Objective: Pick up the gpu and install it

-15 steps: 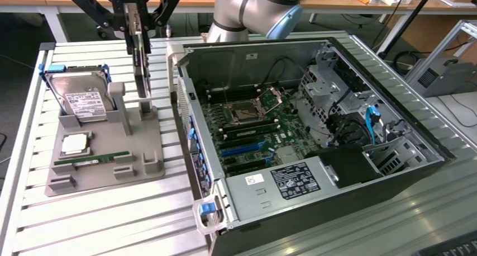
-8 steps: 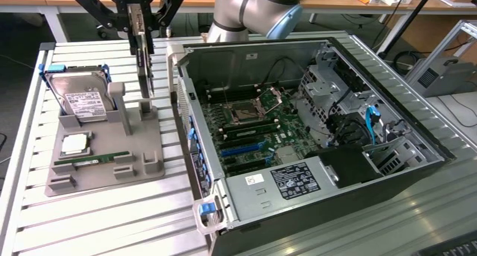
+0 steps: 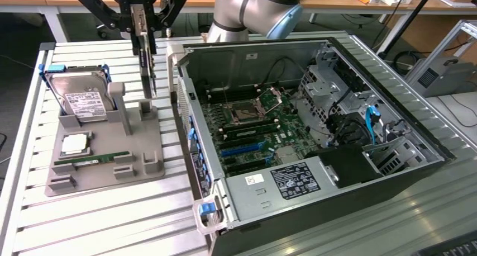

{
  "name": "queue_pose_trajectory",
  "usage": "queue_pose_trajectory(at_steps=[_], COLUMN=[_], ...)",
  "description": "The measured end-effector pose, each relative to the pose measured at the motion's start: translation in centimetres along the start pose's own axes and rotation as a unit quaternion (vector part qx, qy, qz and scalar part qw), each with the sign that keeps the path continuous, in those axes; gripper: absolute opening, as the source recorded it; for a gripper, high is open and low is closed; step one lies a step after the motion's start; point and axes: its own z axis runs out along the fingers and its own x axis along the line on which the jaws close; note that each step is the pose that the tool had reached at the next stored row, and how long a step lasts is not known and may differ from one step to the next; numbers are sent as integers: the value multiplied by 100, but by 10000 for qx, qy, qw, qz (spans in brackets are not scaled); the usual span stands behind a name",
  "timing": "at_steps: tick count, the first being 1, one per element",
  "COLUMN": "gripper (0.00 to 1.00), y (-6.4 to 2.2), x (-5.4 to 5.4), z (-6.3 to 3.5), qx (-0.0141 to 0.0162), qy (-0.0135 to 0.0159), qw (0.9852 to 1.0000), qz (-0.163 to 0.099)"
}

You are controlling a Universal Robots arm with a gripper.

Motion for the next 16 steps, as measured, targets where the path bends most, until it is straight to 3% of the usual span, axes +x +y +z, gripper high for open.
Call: queue_pose_trajectory(at_steps=[16], gripper=[27], y=[-4], x=[-33], z=[2], qx=[0], qy=[0], qw=[10000], qz=[0])
